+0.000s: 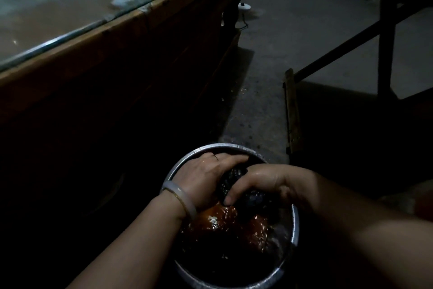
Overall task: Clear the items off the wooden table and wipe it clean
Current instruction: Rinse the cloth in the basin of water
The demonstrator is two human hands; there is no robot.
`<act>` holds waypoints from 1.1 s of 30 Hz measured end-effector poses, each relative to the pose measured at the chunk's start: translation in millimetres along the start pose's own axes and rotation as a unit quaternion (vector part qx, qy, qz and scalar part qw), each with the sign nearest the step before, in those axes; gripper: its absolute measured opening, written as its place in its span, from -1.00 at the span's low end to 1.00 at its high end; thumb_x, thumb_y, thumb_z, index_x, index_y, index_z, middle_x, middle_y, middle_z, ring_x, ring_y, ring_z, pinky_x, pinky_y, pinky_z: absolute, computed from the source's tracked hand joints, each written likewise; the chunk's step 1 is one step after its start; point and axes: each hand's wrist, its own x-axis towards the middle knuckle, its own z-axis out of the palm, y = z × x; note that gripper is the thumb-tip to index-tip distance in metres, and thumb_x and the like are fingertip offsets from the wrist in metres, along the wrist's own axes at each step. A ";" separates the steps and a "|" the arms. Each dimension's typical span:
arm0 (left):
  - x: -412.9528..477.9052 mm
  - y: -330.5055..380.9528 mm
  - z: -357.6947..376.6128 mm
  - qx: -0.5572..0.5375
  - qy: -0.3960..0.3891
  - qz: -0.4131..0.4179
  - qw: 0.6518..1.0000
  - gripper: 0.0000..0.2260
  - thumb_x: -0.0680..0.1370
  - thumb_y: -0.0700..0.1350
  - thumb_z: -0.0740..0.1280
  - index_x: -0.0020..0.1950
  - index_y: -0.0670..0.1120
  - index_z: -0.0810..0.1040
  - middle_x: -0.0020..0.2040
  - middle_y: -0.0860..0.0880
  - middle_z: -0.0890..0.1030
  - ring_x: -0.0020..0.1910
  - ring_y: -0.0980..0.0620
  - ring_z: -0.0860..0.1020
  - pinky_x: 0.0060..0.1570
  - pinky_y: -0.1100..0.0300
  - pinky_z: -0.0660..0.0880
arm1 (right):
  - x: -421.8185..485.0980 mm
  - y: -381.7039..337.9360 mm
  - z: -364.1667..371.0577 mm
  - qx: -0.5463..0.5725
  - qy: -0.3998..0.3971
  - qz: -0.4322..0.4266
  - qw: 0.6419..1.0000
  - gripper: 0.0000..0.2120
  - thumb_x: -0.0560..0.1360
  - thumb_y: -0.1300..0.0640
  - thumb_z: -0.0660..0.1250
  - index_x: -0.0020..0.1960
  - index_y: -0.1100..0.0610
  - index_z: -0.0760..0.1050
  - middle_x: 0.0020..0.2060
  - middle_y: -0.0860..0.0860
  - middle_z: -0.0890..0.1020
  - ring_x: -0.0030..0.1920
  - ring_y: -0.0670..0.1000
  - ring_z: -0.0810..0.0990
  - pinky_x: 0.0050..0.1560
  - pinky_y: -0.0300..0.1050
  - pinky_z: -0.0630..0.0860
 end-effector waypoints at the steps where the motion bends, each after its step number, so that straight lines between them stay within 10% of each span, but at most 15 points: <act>1: 0.5 1.6 -0.5 0.034 -0.021 -0.018 0.999 -0.33 0.38 0.03 0.44 0.42 0.21 0.24 0.31 0.16 0.45 0.21 0.10 0.45 0.18 0.15 0.43 | 0.3 0.4 1.5 -0.029 0.014 -0.008 0.999 -0.60 0.28 0.23 0.56 0.10 0.25 0.63 -0.03 0.16 0.70 -0.01 0.14 0.68 0.10 0.03 0.60; 8: 3.5 14.6 5.2 -0.029 -0.093 -0.139 0.985 -0.87 0.39 0.01 0.33 -0.11 0.02 0.55 -0.20 0.04 0.62 -0.18 0.00 0.60 -0.19 0.12 0.56 | 8.5 8.4 9.7 -0.282 0.169 -0.070 0.942 -0.71 0.23 0.16 0.57 -0.09 0.11 0.62 -0.23 0.04 0.71 -0.26 0.01 0.71 -0.20 -0.08 0.67; 14: 6.8 14.9 5.7 -0.257 -0.163 -0.277 0.911 -0.85 0.40 -0.21 0.34 -0.37 -0.06 0.51 -0.42 0.00 0.53 -0.40 0.03 0.52 -0.39 0.17 0.47 | 6.9 16.8 11.9 -0.565 0.295 -0.249 0.729 -0.77 0.43 -0.02 0.37 0.06 -0.01 0.47 -0.08 -0.04 0.61 -0.07 0.04 0.60 -0.23 -0.12 0.36; 18: 3.3 13.4 0.9 -0.378 -0.244 -0.328 0.831 -0.91 0.23 -0.24 0.37 -0.47 -0.08 0.53 -0.46 -0.03 0.53 -0.41 -0.01 0.51 -0.37 0.20 0.39 | 16.6 35.7 7.9 -0.617 0.353 -0.409 0.573 -0.72 0.36 -0.05 0.38 0.03 0.00 0.49 -0.29 -0.06 0.55 -0.37 0.00 0.55 -0.49 -0.19 0.20; 23: -8.9 9.8 0.0 -0.574 -0.247 -0.357 0.694 -0.78 0.30 -0.33 0.32 -0.08 -0.27 0.62 -0.24 -0.17 0.61 -0.26 -0.06 0.58 -0.27 0.18 0.50 | 33.0 47.9 3.0 -0.648 0.380 -0.460 0.473 -0.35 0.36 -0.04 0.48 0.38 0.02 0.35 -0.19 -0.01 0.55 -0.34 -0.01 0.49 -0.51 -0.18 0.35; 26: -10.2 7.5 -0.2 -0.618 -0.180 -0.346 0.683 -0.74 0.35 -0.31 0.37 0.04 -0.23 0.59 -0.11 -0.21 0.59 -0.14 -0.08 0.58 -0.16 0.13 0.52 | 31.0 39.4 8.4 -0.648 0.381 -0.409 0.518 -0.35 0.38 -0.07 0.43 0.42 -0.08 0.29 -0.07 0.00 0.56 -0.25 0.03 0.54 -0.43 -0.16 0.34; 31: -11.5 -3.6 3.3 -0.433 0.048 -0.336 0.835 -0.18 0.19 -0.17 0.60 0.37 0.08 0.32 0.19 0.01 0.49 0.09 0.07 0.55 0.08 0.18 0.54 | 24.8 13.4 7.4 -0.244 0.309 -0.179 0.902 -0.56 0.39 0.09 0.43 0.23 -0.15 0.48 0.02 -0.05 0.64 0.03 0.03 0.61 0.03 -0.03 0.56; 33: -16.7 -4.2 7.3 -0.289 0.094 -0.231 0.924 -0.14 0.29 -0.25 0.53 0.44 0.20 0.20 0.34 0.05 0.33 0.23 0.10 0.44 0.18 0.21 0.48 | 22.4 6.0 5.1 0.003 0.244 -0.148 0.958 -0.61 0.36 0.28 0.47 0.16 0.06 0.58 -0.10 0.06 0.68 -0.12 0.05 0.65 -0.06 -0.04 0.62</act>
